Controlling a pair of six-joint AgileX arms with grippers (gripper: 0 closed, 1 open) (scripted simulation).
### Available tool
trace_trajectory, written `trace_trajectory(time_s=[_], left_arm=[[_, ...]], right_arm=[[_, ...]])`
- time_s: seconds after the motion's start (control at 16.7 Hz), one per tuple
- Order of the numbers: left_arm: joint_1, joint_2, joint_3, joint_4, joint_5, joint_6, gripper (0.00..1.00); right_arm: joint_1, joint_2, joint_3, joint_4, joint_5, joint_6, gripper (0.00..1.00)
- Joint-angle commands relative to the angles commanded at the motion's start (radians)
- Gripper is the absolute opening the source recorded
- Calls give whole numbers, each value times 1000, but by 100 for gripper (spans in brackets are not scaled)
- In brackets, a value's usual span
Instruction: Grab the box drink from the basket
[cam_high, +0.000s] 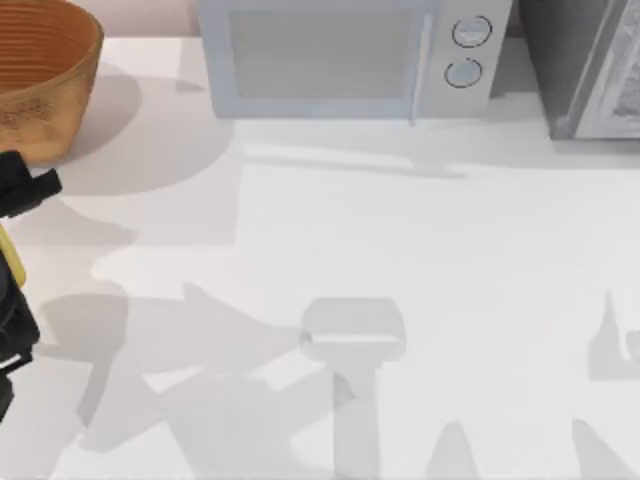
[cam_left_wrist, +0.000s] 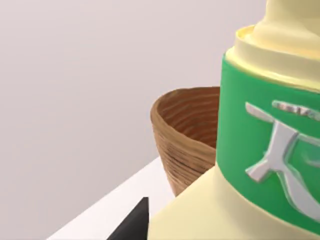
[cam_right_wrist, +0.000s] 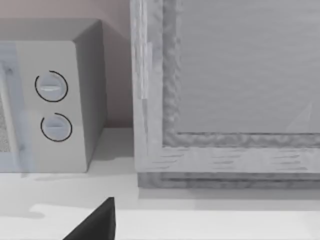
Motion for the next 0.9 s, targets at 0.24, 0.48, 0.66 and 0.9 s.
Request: trace_trajectory(time_s=[0.24, 0.48, 0.66, 0.9], left_arm=[[47, 129, 4, 122, 49, 0, 0], [57, 157, 4, 147, 61, 0, 0], [57, 157, 4, 147, 61, 0, 8], [57, 157, 4, 147, 61, 0, 38]], right_arm=[[0, 0, 0, 0, 0, 0, 100], [0, 0, 0, 0, 0, 0, 100], [0, 0, 0, 0, 0, 0, 100], [0, 0, 0, 0, 0, 0, 100]])
